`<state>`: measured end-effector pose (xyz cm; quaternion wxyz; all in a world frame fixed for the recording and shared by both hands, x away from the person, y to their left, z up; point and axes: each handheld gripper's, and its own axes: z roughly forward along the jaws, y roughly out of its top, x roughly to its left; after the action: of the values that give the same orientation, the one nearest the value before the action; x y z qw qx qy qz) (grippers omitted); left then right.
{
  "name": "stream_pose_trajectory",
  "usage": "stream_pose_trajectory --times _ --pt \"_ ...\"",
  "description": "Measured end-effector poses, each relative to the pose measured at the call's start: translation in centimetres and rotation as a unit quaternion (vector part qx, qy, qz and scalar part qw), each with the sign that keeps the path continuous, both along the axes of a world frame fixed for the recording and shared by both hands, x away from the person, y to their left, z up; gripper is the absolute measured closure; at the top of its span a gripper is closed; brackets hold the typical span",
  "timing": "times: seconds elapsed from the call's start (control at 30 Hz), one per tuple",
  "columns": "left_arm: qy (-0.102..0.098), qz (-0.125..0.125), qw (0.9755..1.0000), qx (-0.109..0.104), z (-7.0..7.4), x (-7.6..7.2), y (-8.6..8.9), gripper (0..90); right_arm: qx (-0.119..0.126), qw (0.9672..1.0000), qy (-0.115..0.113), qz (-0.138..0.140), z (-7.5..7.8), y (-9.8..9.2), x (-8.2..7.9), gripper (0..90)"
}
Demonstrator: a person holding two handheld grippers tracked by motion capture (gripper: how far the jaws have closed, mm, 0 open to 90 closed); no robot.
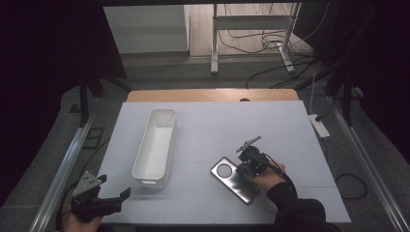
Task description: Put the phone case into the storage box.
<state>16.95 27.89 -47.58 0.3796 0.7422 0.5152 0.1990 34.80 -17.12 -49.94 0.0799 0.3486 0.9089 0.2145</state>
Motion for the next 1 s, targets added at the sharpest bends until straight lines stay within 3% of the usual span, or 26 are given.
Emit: stream_pose_trajectory --times 0.23,0.43,0.67,1.0 --pt "0.002 -0.014 0.9999 -0.009 0.0 0.1 0.1 4.9 0.016 0.9997 -0.015 -0.007 0.7 -0.5 -0.1 88.9" --pt "-0.005 -0.017 0.9998 -0.002 0.2 -0.1 -0.1 1.7 0.041 0.9985 -0.036 -0.003 1.6 -0.9 -0.4 88.9" --pt "-0.012 -0.029 0.9994 -0.018 0.7 -0.3 -0.5 0.3 0.073 0.9957 -0.055 -0.012 2.7 -1.4 -0.8 88.9" --pt "-0.015 -0.052 0.9975 -0.046 1.7 -0.3 -1.2 0.0 0.097 0.9922 -0.076 -0.02 3.9 -1.9 -1.0 88.9"
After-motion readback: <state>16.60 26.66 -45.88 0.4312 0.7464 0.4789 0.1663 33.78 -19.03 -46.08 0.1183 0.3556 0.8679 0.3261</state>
